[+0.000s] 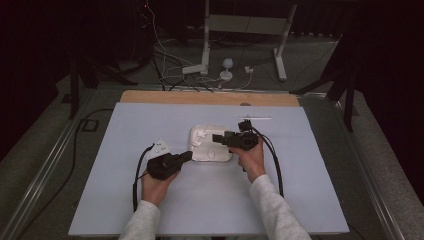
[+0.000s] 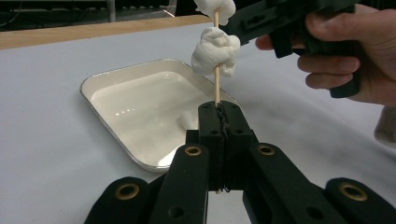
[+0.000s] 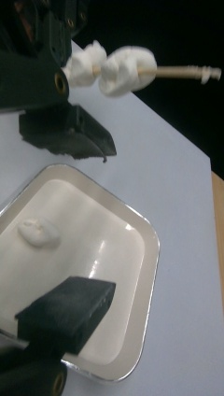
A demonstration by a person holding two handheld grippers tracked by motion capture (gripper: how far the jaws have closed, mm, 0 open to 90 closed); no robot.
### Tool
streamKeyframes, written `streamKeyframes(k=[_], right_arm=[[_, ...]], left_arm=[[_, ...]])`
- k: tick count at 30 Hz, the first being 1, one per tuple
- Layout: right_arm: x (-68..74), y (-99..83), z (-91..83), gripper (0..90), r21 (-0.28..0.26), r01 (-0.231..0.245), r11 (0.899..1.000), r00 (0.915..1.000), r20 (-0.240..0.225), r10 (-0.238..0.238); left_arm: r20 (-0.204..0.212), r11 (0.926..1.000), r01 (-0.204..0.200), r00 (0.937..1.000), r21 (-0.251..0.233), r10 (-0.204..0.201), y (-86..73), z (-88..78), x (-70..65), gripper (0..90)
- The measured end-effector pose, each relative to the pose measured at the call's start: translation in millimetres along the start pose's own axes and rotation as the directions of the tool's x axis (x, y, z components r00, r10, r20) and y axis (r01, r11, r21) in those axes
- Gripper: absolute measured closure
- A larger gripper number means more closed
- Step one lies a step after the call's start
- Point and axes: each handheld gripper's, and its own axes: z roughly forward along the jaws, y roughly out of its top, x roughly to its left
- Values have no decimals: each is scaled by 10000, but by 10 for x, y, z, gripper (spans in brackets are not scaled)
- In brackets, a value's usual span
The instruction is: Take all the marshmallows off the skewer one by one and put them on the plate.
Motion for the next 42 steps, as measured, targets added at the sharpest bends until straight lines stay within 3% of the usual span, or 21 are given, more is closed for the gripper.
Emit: streamKeyframes(k=[11, 31, 35, 36, 40, 42], right_arm=[[113, 6, -80, 208, -157, -17, 9999, 9961, -882, 3], [330, 27, -65, 190, -166, 105, 9998, 9831, -1826, -133], [344, 29, -41, 268, -115, -21, 9999, 9803, -1975, -2], [344, 27, -28, 347, -110, -106, 9999, 9780, -2087, 81], [347, 21, -12, 437, -11, -206, 9998, 9724, -2326, 198], [355, 17, -1, 542, 82, -226, 9997, 9679, -2502, 240]], left_arm=[[-23, 10000, 55, 10000, -10, -55, -5, 4, 7, 900], [149, 9999, 18, 9999, -121, -16, 4, 10, -27, 900], [228, 9999, 2, 9997, -154, 1, 6, 16, -37, 900], [265, 9999, 24, 9996, -171, -19, 7, 17, -39, 900], [390, 9997, -7, 9992, -233, 16, 11, 19, -53, 900], [454, 9997, -21, 9990, -260, 33, 10, 24, -61, 900]])
